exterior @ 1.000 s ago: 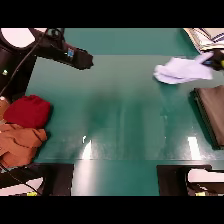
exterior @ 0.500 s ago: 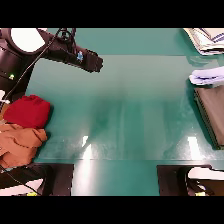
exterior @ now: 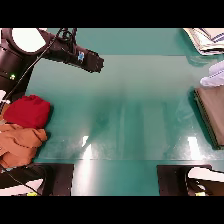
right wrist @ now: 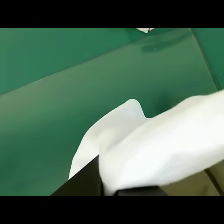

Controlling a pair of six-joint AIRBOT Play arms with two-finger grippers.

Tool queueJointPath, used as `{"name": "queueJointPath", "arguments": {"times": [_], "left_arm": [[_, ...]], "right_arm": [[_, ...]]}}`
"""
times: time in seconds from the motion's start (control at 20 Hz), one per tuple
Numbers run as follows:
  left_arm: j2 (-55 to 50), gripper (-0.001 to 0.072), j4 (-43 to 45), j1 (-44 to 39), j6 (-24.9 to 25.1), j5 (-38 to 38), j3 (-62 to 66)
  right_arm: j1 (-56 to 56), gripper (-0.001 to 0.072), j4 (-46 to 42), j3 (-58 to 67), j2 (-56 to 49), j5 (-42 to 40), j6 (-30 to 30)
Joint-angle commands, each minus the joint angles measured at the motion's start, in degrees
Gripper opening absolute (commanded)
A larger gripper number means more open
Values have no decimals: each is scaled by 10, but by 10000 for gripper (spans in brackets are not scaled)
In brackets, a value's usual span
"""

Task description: Fold the shirts.

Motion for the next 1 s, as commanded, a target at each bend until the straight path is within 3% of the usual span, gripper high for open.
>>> {"name": "queueJointPath", "arguments": {"times": [0.0, 0.35, 0.55, 0.6, 0.65, 0.7, 0.95], "left_arm": [[0, 23, 0, 0, 1, -1, 0], [0, 23, 0, 0, 2, -5, 0], [0, 23, 0, 0, 2, -5, 0], [0, 23, 0, 0, 2, -5, 0], [0, 23, 0, 0, 2, -6, 0], [0, 23, 0, 0, 2, -7, 0], [0, 23, 0, 0, 2, -16, 0]], "right_arm": [[-1, 14, -49, -65, 54, 15, -1], [-5, 16, -269, -281, 193, 40, 3], [-74, 32, -297, -373, 241, 50, 25], [-98, 189, -296, -387, 246, 52, 31], [-119, 427, -296, -402, 252, 52, 31], [-134, 543, -296, -411, 255, 51, 31], [-134, 562, -261, -395, 254, 33, 31]]}}
